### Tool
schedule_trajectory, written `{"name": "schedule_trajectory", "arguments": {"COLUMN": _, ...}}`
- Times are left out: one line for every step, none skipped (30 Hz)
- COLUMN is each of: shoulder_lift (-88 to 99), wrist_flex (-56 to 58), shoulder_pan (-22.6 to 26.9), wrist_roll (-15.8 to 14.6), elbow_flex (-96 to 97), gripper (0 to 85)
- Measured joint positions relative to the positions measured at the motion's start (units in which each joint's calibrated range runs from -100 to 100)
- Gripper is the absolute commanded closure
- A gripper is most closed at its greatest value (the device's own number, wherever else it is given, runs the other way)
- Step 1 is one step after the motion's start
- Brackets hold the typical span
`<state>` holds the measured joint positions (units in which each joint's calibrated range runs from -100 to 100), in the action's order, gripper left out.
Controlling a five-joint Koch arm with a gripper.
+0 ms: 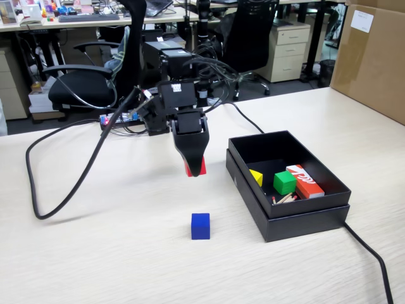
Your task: Put the red cube on top of the blue cube
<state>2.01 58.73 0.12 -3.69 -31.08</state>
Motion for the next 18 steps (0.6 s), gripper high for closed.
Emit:
{"name": "schedule_trajectory", "arguments": {"shoulder_lift": -1.7, "wrist_flex": 0.0, "shoulder_pan": 0.0, "wrist_roll": 0.0, "elbow_flex": -2.4, "gripper": 84.6}}
{"name": "schedule_trajectory", "arguments": {"shoulder_lift": -6.7, "wrist_flex": 0.0, "shoulder_pan": -0.1, "wrist_roll": 0.0, "elbow_flex": -7.1, "gripper": 84.6}}
{"name": "schedule_trajectory", "arguments": {"shoulder_lift": -10.0, "wrist_flex": 0.0, "shoulder_pan": -0.2, "wrist_roll": 0.0, "elbow_flex": -8.9, "gripper": 84.5}}
{"name": "schedule_trajectory", "arguments": {"shoulder_lift": -11.7, "wrist_flex": 0.0, "shoulder_pan": -0.2, "wrist_roll": 0.0, "elbow_flex": -9.4, "gripper": 84.5}}
{"name": "schedule_trajectory", "arguments": {"shoulder_lift": -11.9, "wrist_flex": 0.0, "shoulder_pan": -0.2, "wrist_roll": 0.0, "elbow_flex": -9.5, "gripper": 84.5}}
{"name": "schedule_trajectory", "arguments": {"shoulder_lift": -14.9, "wrist_flex": 0.0, "shoulder_pan": -0.3, "wrist_roll": 0.0, "elbow_flex": -10.7, "gripper": 84.6}}
{"name": "schedule_trajectory", "arguments": {"shoulder_lift": -16.1, "wrist_flex": 0.0, "shoulder_pan": -0.3, "wrist_roll": 0.0, "elbow_flex": -10.6, "gripper": 84.5}}
{"name": "schedule_trajectory", "arguments": {"shoulder_lift": -17.1, "wrist_flex": 0.0, "shoulder_pan": -0.3, "wrist_roll": 0.0, "elbow_flex": -10.7, "gripper": 84.5}}
{"name": "schedule_trajectory", "arguments": {"shoulder_lift": -18.5, "wrist_flex": 0.0, "shoulder_pan": -0.3, "wrist_roll": 0.0, "elbow_flex": -10.7, "gripper": 84.6}}
{"name": "schedule_trajectory", "arguments": {"shoulder_lift": -18.6, "wrist_flex": 0.0, "shoulder_pan": -0.3, "wrist_roll": 0.0, "elbow_flex": -10.7, "gripper": 84.6}}
{"name": "schedule_trajectory", "arguments": {"shoulder_lift": -20.7, "wrist_flex": 0.0, "shoulder_pan": -0.3, "wrist_roll": 0.0, "elbow_flex": -12.2, "gripper": 84.6}}
{"name": "schedule_trajectory", "arguments": {"shoulder_lift": -20.8, "wrist_flex": 0.0, "shoulder_pan": -0.3, "wrist_roll": 0.0, "elbow_flex": -12.3, "gripper": 84.5}}
{"name": "schedule_trajectory", "arguments": {"shoulder_lift": -22.0, "wrist_flex": 0.0, "shoulder_pan": -0.3, "wrist_roll": 0.0, "elbow_flex": -13.8, "gripper": 84.6}}
{"name": "schedule_trajectory", "arguments": {"shoulder_lift": -23.2, "wrist_flex": 0.0, "shoulder_pan": -0.4, "wrist_roll": 0.0, "elbow_flex": -14.9, "gripper": 84.6}}
{"name": "schedule_trajectory", "arguments": {"shoulder_lift": -24.2, "wrist_flex": 0.0, "shoulder_pan": -0.4, "wrist_roll": 0.0, "elbow_flex": -15.6, "gripper": 84.5}}
{"name": "schedule_trajectory", "arguments": {"shoulder_lift": -25.0, "wrist_flex": 0.0, "shoulder_pan": -0.4, "wrist_roll": 0.0, "elbow_flex": -16.1, "gripper": 84.6}}
{"name": "schedule_trajectory", "arguments": {"shoulder_lift": -26.4, "wrist_flex": 0.0, "shoulder_pan": -0.6, "wrist_roll": 0.0, "elbow_flex": -17.3, "gripper": 84.5}}
{"name": "schedule_trajectory", "arguments": {"shoulder_lift": -26.8, "wrist_flex": -0.1, "shoulder_pan": -0.7, "wrist_roll": 0.0, "elbow_flex": -17.6, "gripper": 84.5}}
